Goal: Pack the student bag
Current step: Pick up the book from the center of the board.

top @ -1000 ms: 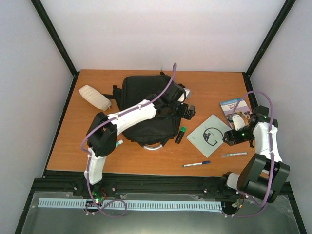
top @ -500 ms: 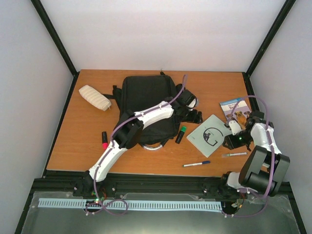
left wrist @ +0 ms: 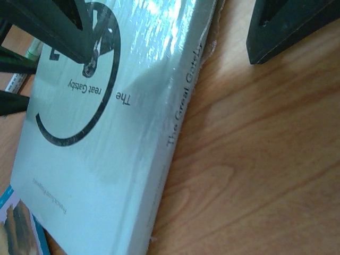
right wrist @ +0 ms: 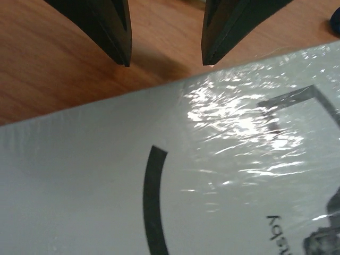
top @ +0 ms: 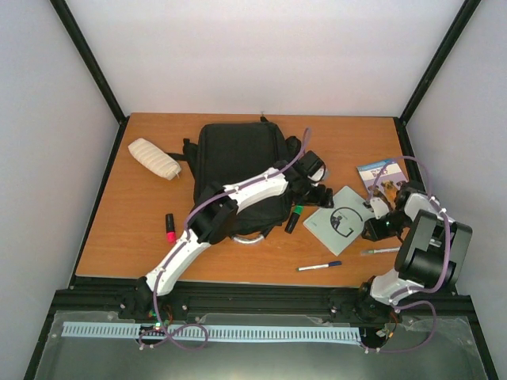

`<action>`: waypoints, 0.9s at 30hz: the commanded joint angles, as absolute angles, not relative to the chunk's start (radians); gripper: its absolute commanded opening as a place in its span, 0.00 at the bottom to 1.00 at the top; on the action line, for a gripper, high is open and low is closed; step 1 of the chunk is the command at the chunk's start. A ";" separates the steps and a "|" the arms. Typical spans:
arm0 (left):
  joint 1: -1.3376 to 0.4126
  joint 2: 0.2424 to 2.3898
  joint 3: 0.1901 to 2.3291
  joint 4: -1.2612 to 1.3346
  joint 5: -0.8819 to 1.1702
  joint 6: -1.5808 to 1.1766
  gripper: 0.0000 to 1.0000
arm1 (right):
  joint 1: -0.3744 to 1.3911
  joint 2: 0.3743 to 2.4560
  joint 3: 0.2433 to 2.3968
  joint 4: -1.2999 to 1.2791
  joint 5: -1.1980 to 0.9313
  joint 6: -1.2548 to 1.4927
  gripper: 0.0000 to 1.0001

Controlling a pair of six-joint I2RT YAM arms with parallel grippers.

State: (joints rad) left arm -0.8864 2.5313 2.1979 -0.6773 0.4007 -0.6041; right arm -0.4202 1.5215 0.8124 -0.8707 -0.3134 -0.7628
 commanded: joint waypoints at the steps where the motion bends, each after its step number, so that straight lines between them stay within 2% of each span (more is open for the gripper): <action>1: -0.900 2.510 2.197 -0.729 0.441 -0.593 0.81 | -0.402 1.579 0.841 -0.800 -0.296 -0.723 0.37; 10: -0.900 2.373 2.006 -0.700 0.452 -0.604 0.81 | -0.265 1.708 0.964 -0.736 -0.251 -0.589 0.42; 14: -0.899 2.331 1.975 -0.756 0.352 -0.614 0.82 | -0.203 1.783 1.040 -0.725 -0.236 -0.497 0.47; 19: -0.894 2.289 1.899 -0.669 0.378 -0.662 0.82 | -0.186 1.854 1.131 -0.746 -0.256 -0.412 0.51; 23: -0.894 2.246 1.872 -0.672 0.320 -0.696 0.86 | -0.195 1.792 1.139 -0.750 -0.199 -0.372 0.56; 27: -0.879 2.189 1.858 -0.678 0.203 -0.683 0.98 | -0.220 1.691 1.136 -0.768 -0.194 -0.334 0.57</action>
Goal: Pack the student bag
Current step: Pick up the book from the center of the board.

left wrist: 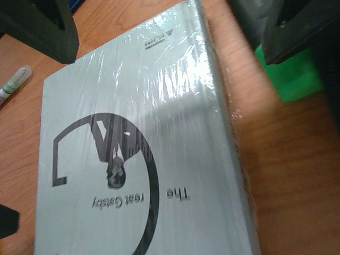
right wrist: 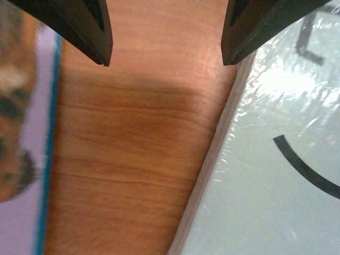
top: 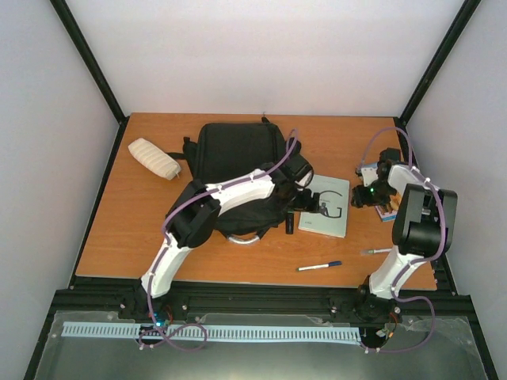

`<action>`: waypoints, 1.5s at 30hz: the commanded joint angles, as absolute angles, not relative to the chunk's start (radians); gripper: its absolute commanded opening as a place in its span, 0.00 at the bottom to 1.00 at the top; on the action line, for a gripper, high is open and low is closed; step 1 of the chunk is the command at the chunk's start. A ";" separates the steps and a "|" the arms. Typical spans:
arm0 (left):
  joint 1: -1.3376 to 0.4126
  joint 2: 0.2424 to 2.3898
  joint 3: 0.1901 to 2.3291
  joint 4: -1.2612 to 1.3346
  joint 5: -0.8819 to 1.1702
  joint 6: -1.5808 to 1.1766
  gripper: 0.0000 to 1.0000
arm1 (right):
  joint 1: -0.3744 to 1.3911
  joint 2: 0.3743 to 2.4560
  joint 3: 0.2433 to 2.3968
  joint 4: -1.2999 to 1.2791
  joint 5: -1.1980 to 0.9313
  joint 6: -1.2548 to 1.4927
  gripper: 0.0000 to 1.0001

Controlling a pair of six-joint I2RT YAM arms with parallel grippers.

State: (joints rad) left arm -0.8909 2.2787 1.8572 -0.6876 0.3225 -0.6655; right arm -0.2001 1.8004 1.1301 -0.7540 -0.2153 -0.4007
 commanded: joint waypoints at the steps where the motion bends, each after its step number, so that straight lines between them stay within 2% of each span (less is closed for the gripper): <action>1: -0.871 2.182 1.860 -0.679 0.185 -0.681 0.99 | -0.223 1.667 1.130 -0.773 -0.211 -0.327 0.57; 7: -0.803 2.219 1.884 -0.600 0.336 -0.678 0.99 | -0.224 1.616 1.092 -0.777 -0.417 -0.291 0.56; 9: -0.789 2.240 1.886 -0.551 0.421 -0.674 0.91 | -0.224 1.631 1.074 -0.753 -0.432 -0.275 0.55; 12: -0.785 2.280 1.914 -0.522 0.500 -0.660 0.69 | -0.224 1.666 1.062 -0.732 -0.451 -0.270 0.53; 14: -0.785 2.315 1.961 -0.555 0.504 -0.674 0.67 | -0.224 1.694 1.060 -0.732 -0.481 -0.274 0.52; 18: -0.785 2.358 1.995 -0.580 0.489 -0.711 0.67 | -0.225 1.746 1.058 -0.729 -0.521 -0.270 0.47; 24: -0.785 2.416 2.051 -0.660 0.395 -0.731 0.80 | -0.224 1.796 1.052 -0.720 -0.501 -0.250 0.38; 34: -0.785 2.484 2.064 -0.660 0.440 -0.742 0.79 | -0.224 1.833 1.012 -0.712 -0.455 -0.238 0.26; 45: -0.809 2.551 2.115 -0.667 0.525 -0.761 0.78 | -0.223 1.869 1.016 -0.722 -0.474 -0.250 0.24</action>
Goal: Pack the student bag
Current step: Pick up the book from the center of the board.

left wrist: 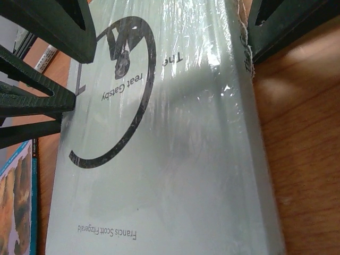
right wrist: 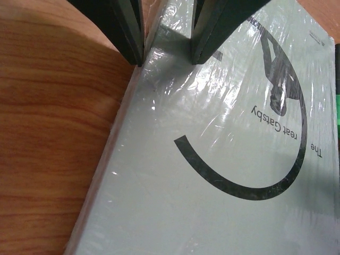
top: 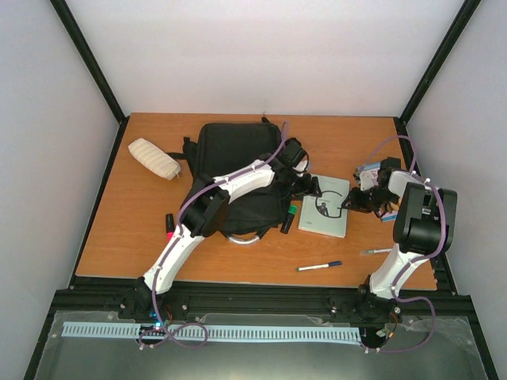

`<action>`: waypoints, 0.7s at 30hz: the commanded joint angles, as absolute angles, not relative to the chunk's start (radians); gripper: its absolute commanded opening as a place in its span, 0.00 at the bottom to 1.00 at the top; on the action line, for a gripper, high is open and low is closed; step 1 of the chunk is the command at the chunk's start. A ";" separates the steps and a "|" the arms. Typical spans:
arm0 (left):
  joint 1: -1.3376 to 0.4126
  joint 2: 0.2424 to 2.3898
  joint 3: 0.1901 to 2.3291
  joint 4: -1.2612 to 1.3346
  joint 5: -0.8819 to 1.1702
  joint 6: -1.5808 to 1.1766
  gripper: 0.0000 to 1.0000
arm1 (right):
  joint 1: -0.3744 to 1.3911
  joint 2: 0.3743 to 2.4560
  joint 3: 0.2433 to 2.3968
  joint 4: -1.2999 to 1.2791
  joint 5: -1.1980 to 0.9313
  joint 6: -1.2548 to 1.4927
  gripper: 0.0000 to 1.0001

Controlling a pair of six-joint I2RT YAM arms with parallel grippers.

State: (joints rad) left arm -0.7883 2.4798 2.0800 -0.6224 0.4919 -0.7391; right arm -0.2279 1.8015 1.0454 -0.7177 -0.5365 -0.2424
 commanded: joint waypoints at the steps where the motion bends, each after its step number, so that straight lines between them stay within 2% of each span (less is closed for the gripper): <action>1: -0.812 2.556 2.126 -0.679 0.527 -0.761 0.78 | -0.223 1.876 1.019 -0.725 -0.476 -0.251 0.24; 4: -0.819 2.556 2.117 -0.645 0.576 -0.777 0.78 | -0.220 1.899 1.026 -0.732 -0.480 -0.254 0.23; 10: -0.822 2.473 2.032 -0.413 0.696 -0.887 0.78 | -0.216 1.922 1.034 -0.741 -0.503 -0.263 0.22; 15: -0.825 2.415 2.075 -0.385 0.711 -0.940 0.78 | -0.217 1.933 1.038 -0.746 -0.516 -0.270 0.23; 21: -0.841 2.347 2.084 -0.352 0.702 -0.983 0.72 | -0.216 1.935 1.040 -0.750 -0.530 -0.278 0.25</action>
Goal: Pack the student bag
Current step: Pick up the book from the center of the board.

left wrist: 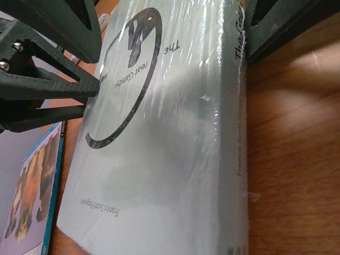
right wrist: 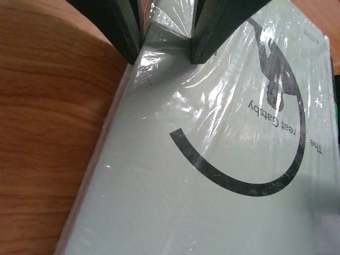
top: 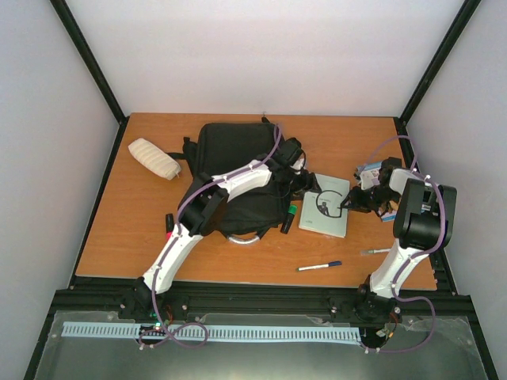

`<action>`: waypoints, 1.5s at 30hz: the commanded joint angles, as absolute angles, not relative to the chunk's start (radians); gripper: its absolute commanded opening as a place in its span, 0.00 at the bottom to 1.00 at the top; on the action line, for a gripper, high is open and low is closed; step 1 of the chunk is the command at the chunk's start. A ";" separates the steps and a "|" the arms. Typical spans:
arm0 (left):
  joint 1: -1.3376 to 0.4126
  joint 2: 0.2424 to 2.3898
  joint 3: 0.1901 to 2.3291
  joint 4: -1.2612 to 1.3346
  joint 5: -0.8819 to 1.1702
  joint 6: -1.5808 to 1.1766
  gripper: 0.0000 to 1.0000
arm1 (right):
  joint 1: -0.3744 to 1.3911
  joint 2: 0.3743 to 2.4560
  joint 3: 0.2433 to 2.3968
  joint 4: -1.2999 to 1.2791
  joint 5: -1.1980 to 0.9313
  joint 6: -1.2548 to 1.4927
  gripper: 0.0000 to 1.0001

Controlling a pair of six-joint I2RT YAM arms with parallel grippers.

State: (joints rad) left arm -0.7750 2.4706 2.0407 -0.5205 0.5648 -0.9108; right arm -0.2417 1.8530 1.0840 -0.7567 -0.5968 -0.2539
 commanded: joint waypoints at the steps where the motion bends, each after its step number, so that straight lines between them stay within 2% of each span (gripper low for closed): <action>1: -0.845 2.342 2.081 -0.349 0.700 -0.988 0.71 | -0.216 1.936 1.040 -0.750 -0.532 -0.277 0.25; 8: -0.859 2.264 1.967 -0.216 0.706 -1.064 0.54 | -0.216 1.929 1.038 -0.751 -0.541 -0.282 0.28; 15: -0.876 2.266 1.949 -0.186 0.729 -1.092 0.52 | -0.216 1.932 1.040 -0.755 -0.553 -0.287 0.36; 22: -0.895 2.317 2.000 -0.250 0.728 -1.080 0.59 | -0.218 1.926 1.039 -0.755 -0.558 -0.288 0.37; 31: -0.899 2.311 2.041 -0.438 0.648 -1.004 0.49 | -0.218 1.924 1.037 -0.756 -0.561 -0.289 0.37; 33: -0.899 2.321 2.051 -0.491 0.639 -0.993 0.50 | -0.218 1.925 1.038 -0.756 -0.563 -0.290 0.37; 36: -0.898 2.332 2.053 -0.561 0.622 -0.973 0.58 | -0.220 1.925 1.040 -0.759 -0.570 -0.293 0.37; 45: -0.900 2.335 2.056 -0.639 0.563 -0.914 0.63 | -0.225 1.922 1.038 -0.759 -0.569 -0.291 0.38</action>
State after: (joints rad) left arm -0.8978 2.3196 2.0098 -0.5854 0.5800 -0.9630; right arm -0.2379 1.8675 1.0836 -0.7395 -0.6304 -0.2848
